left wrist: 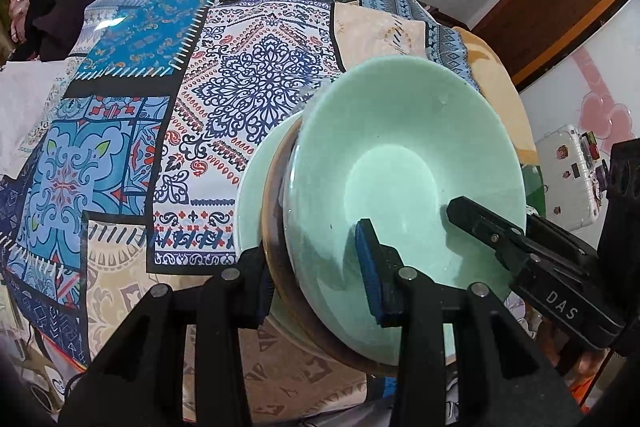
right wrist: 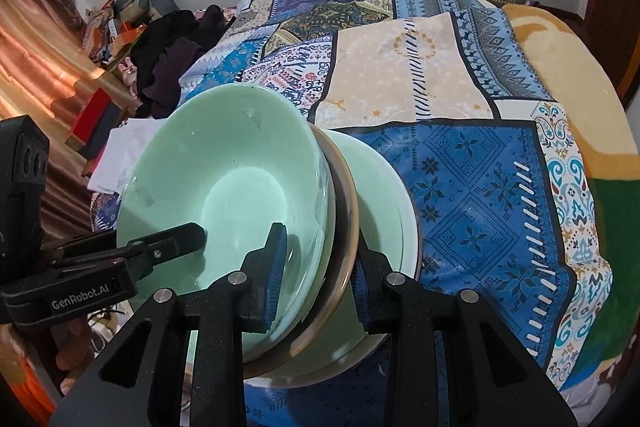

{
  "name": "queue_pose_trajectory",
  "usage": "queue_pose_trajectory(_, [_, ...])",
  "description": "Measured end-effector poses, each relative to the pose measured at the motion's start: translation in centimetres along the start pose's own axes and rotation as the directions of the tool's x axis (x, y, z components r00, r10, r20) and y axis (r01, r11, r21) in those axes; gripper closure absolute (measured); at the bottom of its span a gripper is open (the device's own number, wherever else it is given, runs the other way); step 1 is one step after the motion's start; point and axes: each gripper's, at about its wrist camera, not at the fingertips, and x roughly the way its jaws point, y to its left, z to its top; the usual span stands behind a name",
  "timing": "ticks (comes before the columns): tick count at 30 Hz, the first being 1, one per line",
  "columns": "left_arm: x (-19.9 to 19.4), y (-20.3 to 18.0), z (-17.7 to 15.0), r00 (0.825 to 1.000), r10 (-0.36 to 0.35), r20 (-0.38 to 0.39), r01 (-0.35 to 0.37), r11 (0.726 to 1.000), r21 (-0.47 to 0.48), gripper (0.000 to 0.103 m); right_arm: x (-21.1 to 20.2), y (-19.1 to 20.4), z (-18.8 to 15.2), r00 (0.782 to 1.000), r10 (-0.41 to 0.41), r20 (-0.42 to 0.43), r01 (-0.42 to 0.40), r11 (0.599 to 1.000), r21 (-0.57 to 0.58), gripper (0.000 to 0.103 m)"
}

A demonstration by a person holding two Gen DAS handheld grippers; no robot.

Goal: Organize plates and bowls

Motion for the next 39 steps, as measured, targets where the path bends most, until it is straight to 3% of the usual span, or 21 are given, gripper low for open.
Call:
queue_pose_trajectory(8, [-1.3, 0.1, -0.2, 0.998, 0.029, 0.054, -0.03, 0.999, 0.025, 0.066, -1.7, 0.3, 0.1, 0.998, -0.028, 0.049, 0.029, 0.999, -0.019, 0.074])
queue_pose_trajectory(12, [-2.8, 0.7, -0.3, 0.994, 0.053, 0.094, -0.054, 0.999, 0.008, 0.058, -3.5, 0.6, 0.3, 0.996, -0.029, 0.089, 0.032, 0.999, -0.027, 0.072])
queue_pose_trajectory(17, [-6.2, 0.1, -0.7, 0.98, 0.072, 0.184, -0.08, 0.996, 0.037, 0.054, -6.9, 1.8, 0.5, 0.984, -0.014, 0.179, 0.023, 0.998, -0.053, 0.069])
queue_pose_trajectory(20, [-9.1, -1.0, -1.1, 0.962, 0.062, 0.266, -0.083, 0.994, 0.07, 0.049, -9.3, 2.8, 0.4, 0.969, -0.008, 0.246, 0.027, 0.997, -0.075, 0.065])
queue_pose_trajectory(26, [-15.0, -2.8, -2.4, 0.909, 0.011, 0.416, -0.061, 0.992, 0.108, 0.048, -14.3, 4.7, -0.5, 0.921, 0.018, 0.389, 0.034, 0.992, -0.125, 0.053])
queue_pose_trajectory(29, [-17.6, -3.4, -3.3, 0.874, -0.013, 0.486, -0.054, 0.991, 0.122, 0.045, -16.4, 5.6, -1.2, 0.892, 0.028, 0.452, 0.044, 0.988, -0.148, 0.049])
queue_pose_trajectory(31, [-19.1, -3.9, -4.0, 0.843, -0.02, 0.537, -0.06, 0.989, 0.132, 0.034, -17.5, 6.0, -1.6, 0.872, 0.036, 0.488, 0.05, 0.986, -0.161, 0.04])
queue_pose_trajectory(36, [-22.3, -5.2, -6.0, 0.768, -0.035, 0.639, -0.094, 0.982, 0.166, 0.031, -19.6, 7.0, -2.6, 0.825, 0.058, 0.563, 0.063, 0.979, -0.194, 0.029])
queue_pose_trajectory(39, [-23.6, -5.7, -7.1, 0.731, -0.051, 0.681, -0.1, 0.979, 0.18, 0.011, -20.2, 7.4, -3.1, 0.801, 0.065, 0.595, 0.071, 0.977, -0.202, 0.019])
